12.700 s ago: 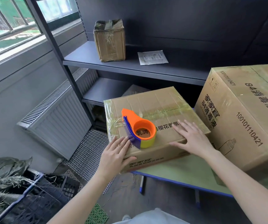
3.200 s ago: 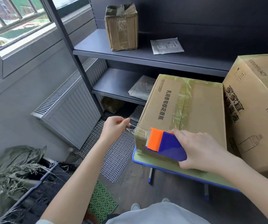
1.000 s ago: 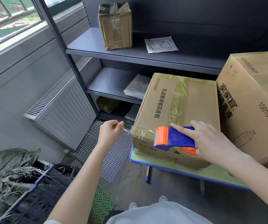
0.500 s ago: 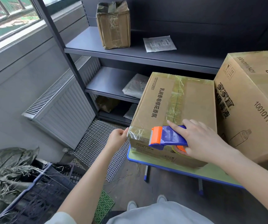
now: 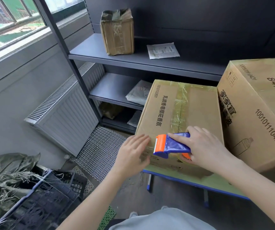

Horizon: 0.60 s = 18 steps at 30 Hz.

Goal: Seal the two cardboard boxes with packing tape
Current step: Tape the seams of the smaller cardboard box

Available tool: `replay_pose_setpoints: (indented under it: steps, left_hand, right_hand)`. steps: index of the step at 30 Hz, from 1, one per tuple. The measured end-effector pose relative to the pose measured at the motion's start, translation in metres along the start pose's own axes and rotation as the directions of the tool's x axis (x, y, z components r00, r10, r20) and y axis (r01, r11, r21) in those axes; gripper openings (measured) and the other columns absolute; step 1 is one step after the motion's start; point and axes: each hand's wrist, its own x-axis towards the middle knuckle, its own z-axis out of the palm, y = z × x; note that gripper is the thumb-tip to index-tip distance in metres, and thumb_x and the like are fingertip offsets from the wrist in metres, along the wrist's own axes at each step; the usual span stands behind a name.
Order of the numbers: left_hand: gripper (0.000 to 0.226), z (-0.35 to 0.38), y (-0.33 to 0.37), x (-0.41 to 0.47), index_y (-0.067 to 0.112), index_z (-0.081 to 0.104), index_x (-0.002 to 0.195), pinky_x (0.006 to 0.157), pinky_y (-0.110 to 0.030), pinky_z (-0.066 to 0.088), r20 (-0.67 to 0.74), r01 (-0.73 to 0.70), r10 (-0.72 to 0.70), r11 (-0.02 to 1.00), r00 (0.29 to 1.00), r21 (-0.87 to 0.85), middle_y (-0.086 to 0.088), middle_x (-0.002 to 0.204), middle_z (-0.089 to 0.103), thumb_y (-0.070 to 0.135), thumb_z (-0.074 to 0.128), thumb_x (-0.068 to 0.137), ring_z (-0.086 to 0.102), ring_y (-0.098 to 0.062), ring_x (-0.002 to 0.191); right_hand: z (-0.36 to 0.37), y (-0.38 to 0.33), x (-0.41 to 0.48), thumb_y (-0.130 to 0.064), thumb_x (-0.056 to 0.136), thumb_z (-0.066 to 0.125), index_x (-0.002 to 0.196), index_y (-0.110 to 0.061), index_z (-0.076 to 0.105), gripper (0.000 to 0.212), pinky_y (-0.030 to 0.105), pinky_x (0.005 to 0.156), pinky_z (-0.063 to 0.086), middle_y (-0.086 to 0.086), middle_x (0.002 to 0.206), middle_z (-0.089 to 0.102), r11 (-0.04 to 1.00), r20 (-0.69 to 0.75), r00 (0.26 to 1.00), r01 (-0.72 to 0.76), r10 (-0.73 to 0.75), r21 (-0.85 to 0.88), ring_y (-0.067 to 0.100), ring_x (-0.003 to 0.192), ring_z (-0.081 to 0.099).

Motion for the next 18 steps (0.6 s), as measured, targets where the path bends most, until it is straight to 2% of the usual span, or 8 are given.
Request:
replay_pose_setpoints:
  steps: [2,3,6,10,13,16,18]
  left_hand:
    - [0.054,0.013,0.003,-0.004,-0.002,0.066,0.113,0.098,-0.043,0.047,0.023,-0.038,0.036,0.995,0.999,0.096,-0.011,0.12,0.064,0.027,0.082,0.069,0.059,-0.026,0.115]
    - [0.053,0.018,0.003,-0.004,-0.002,0.067,0.112,0.096,-0.043,0.049,0.003,-0.043,0.043,0.991,0.999,0.124,-0.012,0.119,0.065,0.022,0.084,0.069,0.06,-0.026,0.113]
    - [0.047,0.021,-0.006,0.001,-0.001,0.069,0.109,0.093,-0.041,0.051,-0.038,-0.034,0.04,0.988,0.998,0.15,-0.01,0.115,0.067,0.005,0.085,0.066,0.063,-0.024,0.109]
    - [0.046,0.009,-0.038,0.009,0.0,0.068,0.11,0.091,-0.044,0.052,0.003,-0.076,0.076,0.985,0.997,0.156,-0.01,0.116,0.066,0.008,0.084,0.067,0.063,-0.024,0.109]
    - [0.044,0.002,-0.053,0.014,0.003,0.068,0.111,0.096,-0.041,0.048,0.056,-0.084,0.076,0.984,0.996,0.158,-0.008,0.117,0.066,0.01,0.082,0.071,0.062,-0.022,0.11]
    - [0.038,0.005,-0.054,0.011,0.003,0.068,0.113,0.097,-0.041,0.049,0.049,-0.076,0.071,0.993,0.996,0.094,-0.007,0.119,0.065,0.007,0.078,0.076,0.061,-0.021,0.112]
    - [0.036,0.005,-0.054,0.011,0.004,0.068,0.113,0.096,-0.04,0.049,0.032,-0.079,0.076,0.993,0.997,0.084,-0.007,0.12,0.065,0.007,0.075,0.078,0.061,-0.02,0.113]
  right_hand:
    - [0.001,0.001,0.0,-0.039,0.092,0.046,0.143,-0.049,-0.001,0.07,0.026,0.071,0.025,-0.002,0.092,0.024,1.0,0.003,1.0,-0.003,0.003,0.011,0.014,0.083,0.025]
    - [0.002,0.001,0.001,-0.039,0.092,0.046,0.143,-0.05,0.0,0.07,0.026,0.071,0.026,-0.002,0.092,0.025,1.0,0.002,1.0,-0.003,0.003,0.018,0.014,0.083,0.026]
    - [0.001,0.002,0.003,-0.043,0.092,0.045,0.143,-0.051,0.001,0.067,0.026,0.071,0.026,-0.002,0.091,0.026,0.999,-0.015,1.0,-0.004,0.005,0.046,0.014,0.083,0.028]
    - [-0.004,-0.012,0.017,-0.05,0.092,0.043,0.144,-0.048,0.006,0.064,0.026,0.071,0.024,-0.001,0.09,0.025,0.993,-0.046,0.999,-0.006,0.011,0.118,0.014,0.082,0.027]
    - [-0.008,-0.022,0.032,-0.036,0.093,0.044,0.144,-0.047,0.011,0.062,0.027,0.072,0.022,-0.001,0.088,0.025,0.993,-0.062,0.998,0.002,0.005,0.115,0.015,0.082,0.025]
    - [-0.011,-0.017,0.036,-0.019,0.094,0.041,0.143,-0.049,0.012,0.065,0.027,0.071,0.023,-0.002,0.082,0.025,0.991,-0.056,0.998,-0.029,0.037,0.132,0.015,0.08,0.027]
    - [-0.012,-0.014,0.034,-0.017,0.094,0.04,0.142,-0.051,0.011,0.066,0.027,0.07,0.024,-0.003,0.081,0.024,0.99,-0.051,0.998,-0.025,0.032,0.137,0.015,0.08,0.028]
